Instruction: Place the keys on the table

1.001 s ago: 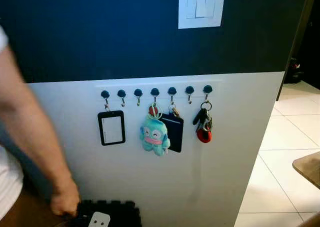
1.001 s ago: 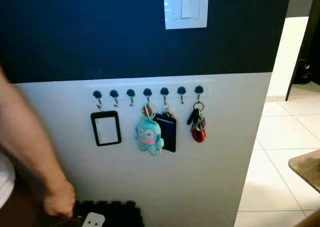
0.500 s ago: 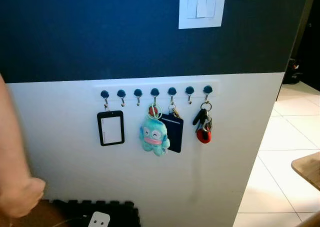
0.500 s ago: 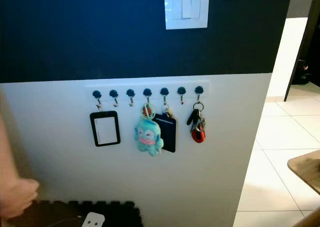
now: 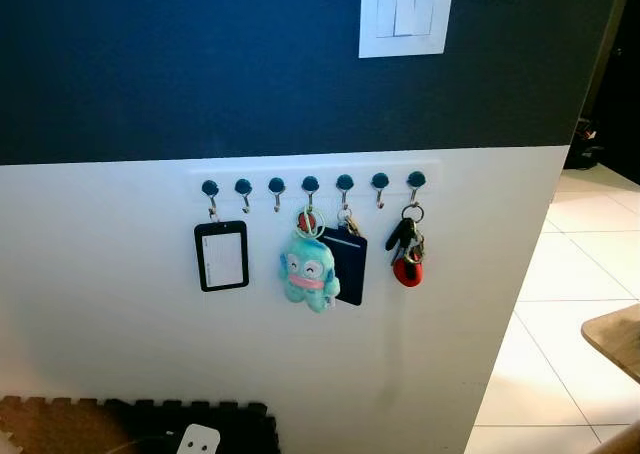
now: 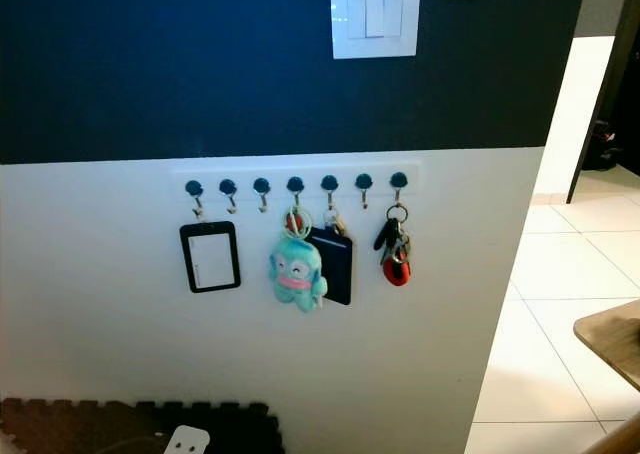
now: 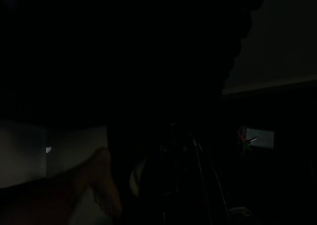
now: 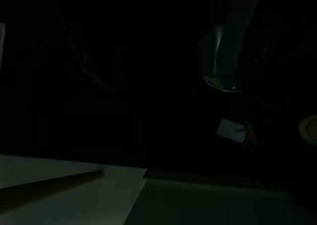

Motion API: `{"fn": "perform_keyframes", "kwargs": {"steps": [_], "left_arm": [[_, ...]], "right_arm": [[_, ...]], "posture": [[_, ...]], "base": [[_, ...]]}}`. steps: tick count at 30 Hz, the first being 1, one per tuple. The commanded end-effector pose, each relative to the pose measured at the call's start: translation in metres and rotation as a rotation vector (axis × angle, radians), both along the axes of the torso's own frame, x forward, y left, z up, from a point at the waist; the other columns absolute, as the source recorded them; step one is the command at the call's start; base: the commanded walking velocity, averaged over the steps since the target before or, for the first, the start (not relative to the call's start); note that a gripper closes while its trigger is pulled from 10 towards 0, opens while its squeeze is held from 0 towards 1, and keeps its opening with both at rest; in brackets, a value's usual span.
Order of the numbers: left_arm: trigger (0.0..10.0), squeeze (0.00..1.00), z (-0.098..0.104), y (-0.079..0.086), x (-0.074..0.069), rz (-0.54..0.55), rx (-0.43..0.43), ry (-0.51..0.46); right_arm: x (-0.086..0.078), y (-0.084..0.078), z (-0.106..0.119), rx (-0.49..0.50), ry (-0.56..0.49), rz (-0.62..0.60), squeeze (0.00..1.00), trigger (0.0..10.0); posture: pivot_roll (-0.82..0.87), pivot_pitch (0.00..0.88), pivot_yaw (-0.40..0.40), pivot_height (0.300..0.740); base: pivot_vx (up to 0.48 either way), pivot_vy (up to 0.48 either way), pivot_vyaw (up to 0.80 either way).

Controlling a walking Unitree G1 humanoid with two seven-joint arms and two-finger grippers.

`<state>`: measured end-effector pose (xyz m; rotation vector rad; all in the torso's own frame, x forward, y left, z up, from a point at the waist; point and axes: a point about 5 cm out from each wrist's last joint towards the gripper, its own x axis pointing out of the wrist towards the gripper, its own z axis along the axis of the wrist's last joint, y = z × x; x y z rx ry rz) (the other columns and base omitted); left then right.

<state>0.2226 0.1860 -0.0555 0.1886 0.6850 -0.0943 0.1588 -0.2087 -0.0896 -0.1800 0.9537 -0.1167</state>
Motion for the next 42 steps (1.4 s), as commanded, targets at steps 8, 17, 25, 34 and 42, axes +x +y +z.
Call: {"fn": "perform_keyframes", "kwargs": {"steps": [8, 17, 25, 34, 42], "left_arm": [[10.0, 0.0, 0.002, -0.006, 0.005, -0.044, -0.017, 0.017], [10.0, 0.0, 0.003, 0.005, 0.005, 0.028, 0.043, -0.006], [10.0, 0.0, 0.0, 0.008, -0.001, 0.001, 0.058, 0.011], [10.0, 0.0, -0.002, 0.003, -0.004, -0.036, 0.062, 0.007], [10.0, 0.0, -0.002, 0.003, -0.004, -0.042, 0.07, 0.008]], "right_arm": [[0.003, 0.001, 0.001, 0.011, 0.001, 0.015, 0.0, 10.0], [0.002, 0.0, 0.0, 0.018, 0.005, -0.011, 0.0, 10.0], [-0.001, 0.001, -0.001, 0.028, 0.003, -0.006, 0.0, 10.0], [0.002, 0.002, 0.0, 0.083, -0.023, -0.065, 1.0, 10.0], [0.0, 0.001, -0.001, 0.057, 0.012, -0.041, 0.0, 10.0]], "posture": [[0.01, 0.0, 0.044, 0.74], [0.0, 0.0, 0.05, 0.74], [0.01, 0.0, 0.044, 0.74], [0.01, 0.0, 0.045, 0.74], [0.01, 0.0, 0.043, 0.74]], "base": [[0.0, 0.0, 0.0], [0.0, 0.0, 0.0], [0.0, 0.0, 0.0], [0.0, 0.0, 0.0], [0.0, 0.0, 0.0]]}}
